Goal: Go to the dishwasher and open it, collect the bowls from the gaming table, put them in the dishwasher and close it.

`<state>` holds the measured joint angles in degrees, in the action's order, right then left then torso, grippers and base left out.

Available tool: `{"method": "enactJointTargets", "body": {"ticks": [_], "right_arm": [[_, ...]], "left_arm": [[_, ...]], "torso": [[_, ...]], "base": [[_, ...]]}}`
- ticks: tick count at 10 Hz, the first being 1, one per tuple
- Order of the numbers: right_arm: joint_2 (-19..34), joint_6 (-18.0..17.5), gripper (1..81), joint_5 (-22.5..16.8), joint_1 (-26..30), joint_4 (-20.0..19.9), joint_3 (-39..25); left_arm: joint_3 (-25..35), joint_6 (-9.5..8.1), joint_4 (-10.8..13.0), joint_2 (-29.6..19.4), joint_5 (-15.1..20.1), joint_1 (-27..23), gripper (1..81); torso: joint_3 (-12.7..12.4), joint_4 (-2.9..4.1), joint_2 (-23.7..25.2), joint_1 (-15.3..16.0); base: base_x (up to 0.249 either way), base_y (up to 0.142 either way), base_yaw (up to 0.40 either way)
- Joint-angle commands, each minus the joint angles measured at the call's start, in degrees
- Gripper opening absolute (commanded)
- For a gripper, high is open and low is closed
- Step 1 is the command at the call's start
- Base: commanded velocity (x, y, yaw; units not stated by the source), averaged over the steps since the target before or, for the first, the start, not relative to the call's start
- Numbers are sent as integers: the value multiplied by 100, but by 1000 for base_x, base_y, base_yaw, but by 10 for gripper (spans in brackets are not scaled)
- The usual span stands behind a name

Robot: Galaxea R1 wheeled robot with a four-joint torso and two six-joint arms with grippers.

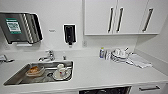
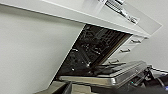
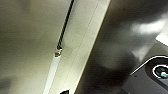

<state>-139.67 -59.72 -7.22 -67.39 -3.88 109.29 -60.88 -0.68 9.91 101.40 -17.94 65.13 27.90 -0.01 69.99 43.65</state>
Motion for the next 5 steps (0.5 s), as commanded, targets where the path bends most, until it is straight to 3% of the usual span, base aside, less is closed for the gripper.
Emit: {"method": "enactJointTargets", "body": {"ticks": [1, 5], "right_arm": [[86, -110, 811, -526, 441, -183, -50], [-55, -75, 811, -447, 335, -166, 117]], "left_arm": [[138, 16, 134, -304, 98, -391, 811], [155, 16, 143, -295, 142, -391, 811]], "torso": [[0, 0, 0, -2], [0, 0, 0, 2]], "base": [[-73, 0, 0], [-76, 0, 0]]}}
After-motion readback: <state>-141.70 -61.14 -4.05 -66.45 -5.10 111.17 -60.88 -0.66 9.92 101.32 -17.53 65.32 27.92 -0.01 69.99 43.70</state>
